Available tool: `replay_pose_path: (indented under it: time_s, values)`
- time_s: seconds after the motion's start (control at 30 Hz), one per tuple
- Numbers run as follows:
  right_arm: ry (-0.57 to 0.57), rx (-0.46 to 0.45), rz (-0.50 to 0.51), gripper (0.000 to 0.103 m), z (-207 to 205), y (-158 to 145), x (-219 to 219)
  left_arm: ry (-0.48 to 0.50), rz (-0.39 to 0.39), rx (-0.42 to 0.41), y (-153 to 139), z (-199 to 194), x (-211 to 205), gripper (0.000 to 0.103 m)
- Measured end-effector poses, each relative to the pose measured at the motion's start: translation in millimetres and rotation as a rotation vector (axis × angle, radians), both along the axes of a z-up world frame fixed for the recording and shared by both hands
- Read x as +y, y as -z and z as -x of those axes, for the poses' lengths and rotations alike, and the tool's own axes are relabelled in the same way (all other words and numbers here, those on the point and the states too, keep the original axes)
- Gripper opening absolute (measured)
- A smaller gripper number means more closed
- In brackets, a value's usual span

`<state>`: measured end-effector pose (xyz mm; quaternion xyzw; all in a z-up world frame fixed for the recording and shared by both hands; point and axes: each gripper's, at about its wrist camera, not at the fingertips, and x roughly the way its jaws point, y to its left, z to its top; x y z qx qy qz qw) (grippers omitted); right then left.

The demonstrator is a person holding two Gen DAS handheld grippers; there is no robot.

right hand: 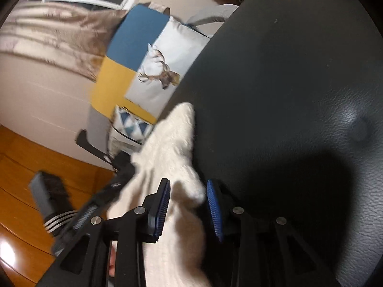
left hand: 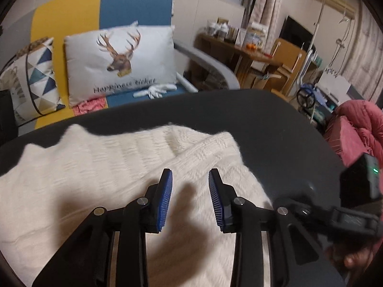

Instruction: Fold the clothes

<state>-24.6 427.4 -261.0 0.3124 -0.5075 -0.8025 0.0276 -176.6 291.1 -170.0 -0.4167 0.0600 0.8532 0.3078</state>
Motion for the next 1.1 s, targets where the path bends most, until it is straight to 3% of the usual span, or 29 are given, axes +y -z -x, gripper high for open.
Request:
replay_pose_path:
  time_s: [0.07,0.23,0.33,0.47,0.63,0.77,0.9,1.0,1.1]
  values:
    - [-0.014,0.008,0.026,0.033,7,1,1,0.007,0.024,-0.021,8,9,12,0.034]
    - [-0.110,-0.033,-0.097,0.030,27,-7,-11,0.055,0.072,0.000,23,15,36,0.037]
    - [-0.149,-0.036,-0.189,0.013,35,-11,-20,0.064,0.091,0.036,27,11,40,0.043]
    - [-0.148,0.001,-0.180,0.011,18,-10,-25,0.073,0.111,0.061,30,9,43,0.046]
    - [-0.122,0.020,-0.087,0.009,-4,-4,-21,0.077,0.141,0.096,32,6,49,0.048]
    - [-0.121,-0.010,-0.146,0.010,-8,-7,-30,0.078,0.120,0.085,31,9,46,0.049]
    - [-0.102,-0.032,-0.222,0.021,-14,-21,-31,0.099,0.074,0.030,19,8,35,0.049]
    - [-0.025,0.033,-0.305,0.023,-24,-48,-24,0.078,-0.003,-0.018,6,0,5,0.049]
    - [-0.064,0.077,-0.442,0.023,-8,-75,-32,-0.012,-0.019,-0.010,2,-11,-41,0.049]
